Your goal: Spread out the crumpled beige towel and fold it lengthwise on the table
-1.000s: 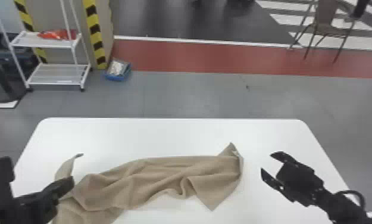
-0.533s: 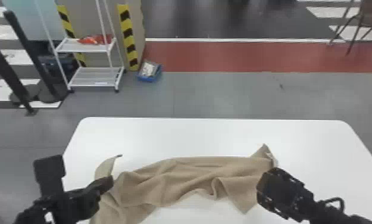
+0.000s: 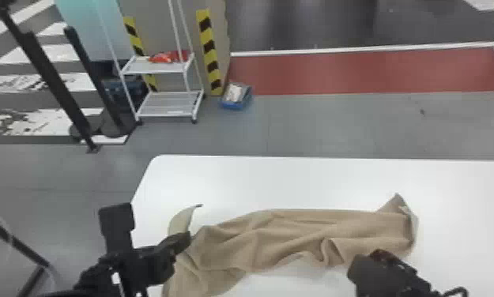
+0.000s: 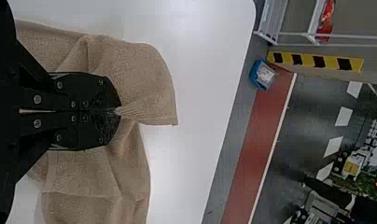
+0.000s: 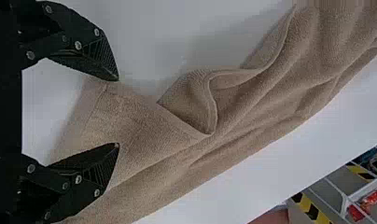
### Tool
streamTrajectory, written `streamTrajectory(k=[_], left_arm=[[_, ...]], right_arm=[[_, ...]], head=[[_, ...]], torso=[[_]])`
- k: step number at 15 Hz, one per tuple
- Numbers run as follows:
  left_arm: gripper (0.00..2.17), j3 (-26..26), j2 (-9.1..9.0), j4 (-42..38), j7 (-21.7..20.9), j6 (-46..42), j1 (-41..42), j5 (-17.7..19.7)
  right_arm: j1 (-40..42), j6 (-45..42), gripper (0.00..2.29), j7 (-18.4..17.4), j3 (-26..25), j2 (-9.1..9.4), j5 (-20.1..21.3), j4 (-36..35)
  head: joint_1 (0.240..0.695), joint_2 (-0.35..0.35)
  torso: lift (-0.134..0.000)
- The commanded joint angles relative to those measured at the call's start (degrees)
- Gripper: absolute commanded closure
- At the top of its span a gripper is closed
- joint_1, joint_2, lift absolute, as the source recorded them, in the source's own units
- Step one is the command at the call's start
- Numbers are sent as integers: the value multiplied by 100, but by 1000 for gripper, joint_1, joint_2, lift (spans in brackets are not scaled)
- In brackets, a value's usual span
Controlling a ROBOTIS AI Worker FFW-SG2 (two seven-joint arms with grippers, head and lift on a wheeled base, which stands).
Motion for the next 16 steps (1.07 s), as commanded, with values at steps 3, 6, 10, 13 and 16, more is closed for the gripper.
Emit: streamTrajectory(k=[3,6,10,13,16], left_arm=[[1409,19,0,113,-18,-4,-54,0],[1409,36,9,140,-18,-4,-89,0],[1409,54,9,175,-18,-4,-142,0],[1409,45,9,175,-18,-4,-177,0],[1409,-8,18,140,-10,14,-282,0]], right_arm=[[-196,175,475,-1,127,7,26,306],[-284,210,927,-1,127,7,17,367],[-275,69,1541,-10,-75,-2,-53,288],[-179,-194,1663,-19,-392,-10,-229,-2],[-152,-194,1666,-19,-1016,7,-774,-652]], head=[[695,158],[695,159],[695,155],[695,143],[695,115]], torso=[[0],[0],[0],[0],[0]])
